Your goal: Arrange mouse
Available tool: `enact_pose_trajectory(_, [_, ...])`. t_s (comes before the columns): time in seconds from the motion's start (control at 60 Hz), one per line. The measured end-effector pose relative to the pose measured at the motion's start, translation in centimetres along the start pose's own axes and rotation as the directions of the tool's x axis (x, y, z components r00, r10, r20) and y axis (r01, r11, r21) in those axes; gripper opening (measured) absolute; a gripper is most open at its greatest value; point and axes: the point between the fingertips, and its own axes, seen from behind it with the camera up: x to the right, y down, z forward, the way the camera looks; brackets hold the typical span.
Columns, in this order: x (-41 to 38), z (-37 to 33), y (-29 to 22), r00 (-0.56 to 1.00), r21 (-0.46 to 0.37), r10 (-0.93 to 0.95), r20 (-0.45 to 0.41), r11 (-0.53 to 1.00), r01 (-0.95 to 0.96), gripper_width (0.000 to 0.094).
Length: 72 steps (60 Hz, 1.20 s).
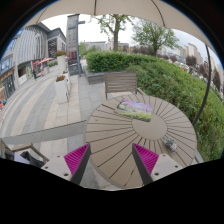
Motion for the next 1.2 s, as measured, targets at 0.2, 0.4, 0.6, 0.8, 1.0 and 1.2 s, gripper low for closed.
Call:
enact_pose_trajectory(0.2, [8.4, 0.5, 3.2, 0.988, -0.001, 0.077, -0.137, 0.997, -0.077, 0.085])
enact_pose_trajectory(0.4, [17.9, 0.5, 6.4, 0.946, 0.025, 0.174, -0.273, 0.985, -0.173, 0.0853])
enact_pose_trajectory(0.6, [24.0, 2.7, 9.0, 0.912, 0.066, 0.224, -0.343, 0.975, -0.214, 0.0863])
enact_pose_trajectory(0.8, [27.6, 6.9, 10.8, 0.895, 0.104, 0.246, -0.373, 0.969, -0.223, 0.0859])
enact_pose_trajectory(1.0, [31.8, 11.7, 12.3, 0.88, 0.094, 0.263, -0.394, 0.965, -0.247, 0.0855])
enact_pose_trajectory(1.2, [35.2, 15.2, 11.9, 0.882, 0.087, 0.255, -0.396, 0.967, -0.24, 0.0857])
